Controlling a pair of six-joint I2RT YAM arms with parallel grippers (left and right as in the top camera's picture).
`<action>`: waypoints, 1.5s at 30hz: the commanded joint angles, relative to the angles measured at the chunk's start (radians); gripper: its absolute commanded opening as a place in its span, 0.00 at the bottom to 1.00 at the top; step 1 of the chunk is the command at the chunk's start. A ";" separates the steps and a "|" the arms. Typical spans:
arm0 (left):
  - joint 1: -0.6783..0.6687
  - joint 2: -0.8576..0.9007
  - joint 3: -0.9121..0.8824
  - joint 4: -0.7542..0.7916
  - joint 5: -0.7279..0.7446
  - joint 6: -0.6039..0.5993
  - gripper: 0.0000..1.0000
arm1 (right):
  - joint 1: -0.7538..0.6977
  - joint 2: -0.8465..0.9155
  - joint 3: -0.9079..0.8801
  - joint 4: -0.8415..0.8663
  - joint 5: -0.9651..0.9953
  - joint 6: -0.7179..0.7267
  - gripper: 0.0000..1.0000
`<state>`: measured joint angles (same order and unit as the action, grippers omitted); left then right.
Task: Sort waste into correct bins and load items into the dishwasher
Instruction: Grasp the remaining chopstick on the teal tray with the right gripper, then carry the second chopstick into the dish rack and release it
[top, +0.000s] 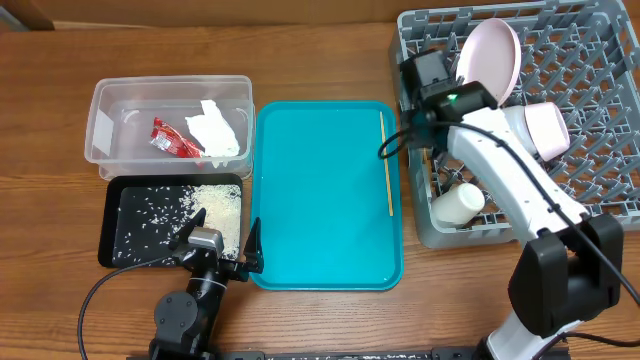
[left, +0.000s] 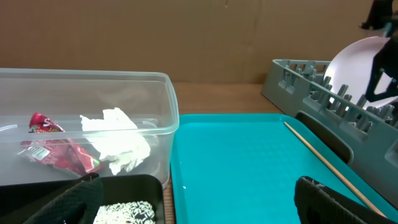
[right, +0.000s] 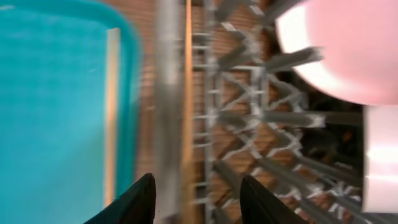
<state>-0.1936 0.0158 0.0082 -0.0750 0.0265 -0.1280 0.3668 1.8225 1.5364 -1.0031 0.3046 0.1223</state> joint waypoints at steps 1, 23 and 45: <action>0.006 -0.005 -0.003 -0.001 0.008 -0.006 1.00 | 0.095 -0.068 0.037 -0.008 -0.081 0.039 0.45; 0.006 -0.005 -0.003 -0.001 0.008 -0.006 1.00 | 0.185 0.259 -0.122 0.188 0.058 0.231 0.42; 0.006 -0.005 -0.003 -0.001 0.007 -0.006 1.00 | 0.163 -0.008 0.071 0.028 -0.036 0.158 0.04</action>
<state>-0.1936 0.0158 0.0082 -0.0750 0.0269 -0.1280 0.5552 1.9873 1.5272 -0.9859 0.2047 0.2909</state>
